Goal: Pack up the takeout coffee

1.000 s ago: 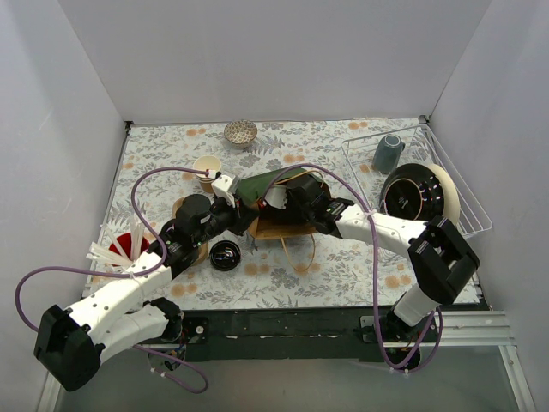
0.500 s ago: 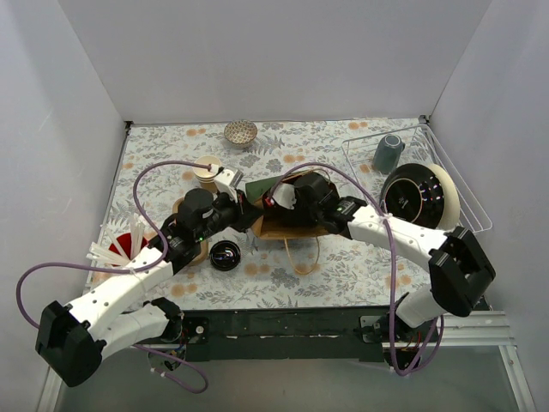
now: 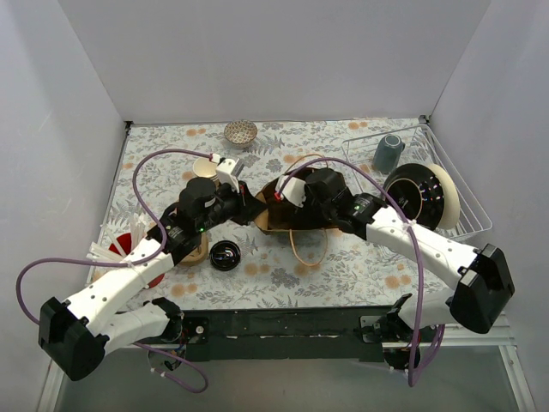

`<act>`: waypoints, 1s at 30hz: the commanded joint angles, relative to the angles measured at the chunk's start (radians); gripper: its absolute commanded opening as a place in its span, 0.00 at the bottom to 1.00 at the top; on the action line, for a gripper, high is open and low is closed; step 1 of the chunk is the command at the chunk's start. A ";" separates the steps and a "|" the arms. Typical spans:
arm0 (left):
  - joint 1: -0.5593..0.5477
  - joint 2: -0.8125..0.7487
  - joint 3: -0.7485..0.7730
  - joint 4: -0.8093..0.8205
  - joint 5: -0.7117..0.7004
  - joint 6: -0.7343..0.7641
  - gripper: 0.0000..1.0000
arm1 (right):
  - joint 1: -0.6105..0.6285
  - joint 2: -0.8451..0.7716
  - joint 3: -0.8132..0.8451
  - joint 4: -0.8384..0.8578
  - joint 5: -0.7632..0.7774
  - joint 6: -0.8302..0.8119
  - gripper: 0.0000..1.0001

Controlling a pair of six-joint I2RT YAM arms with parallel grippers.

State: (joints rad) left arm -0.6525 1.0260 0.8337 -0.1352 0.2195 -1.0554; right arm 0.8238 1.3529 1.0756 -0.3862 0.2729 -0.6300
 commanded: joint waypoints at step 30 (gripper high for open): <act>-0.007 0.002 0.130 -0.227 -0.037 0.273 0.00 | -0.005 -0.146 -0.022 -0.037 -0.057 0.170 0.72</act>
State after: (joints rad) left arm -0.6605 1.0393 0.9360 -0.3370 0.2230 -0.8608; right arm 0.8257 1.2243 1.0744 -0.4686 0.1802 -0.4889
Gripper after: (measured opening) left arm 0.009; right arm 0.775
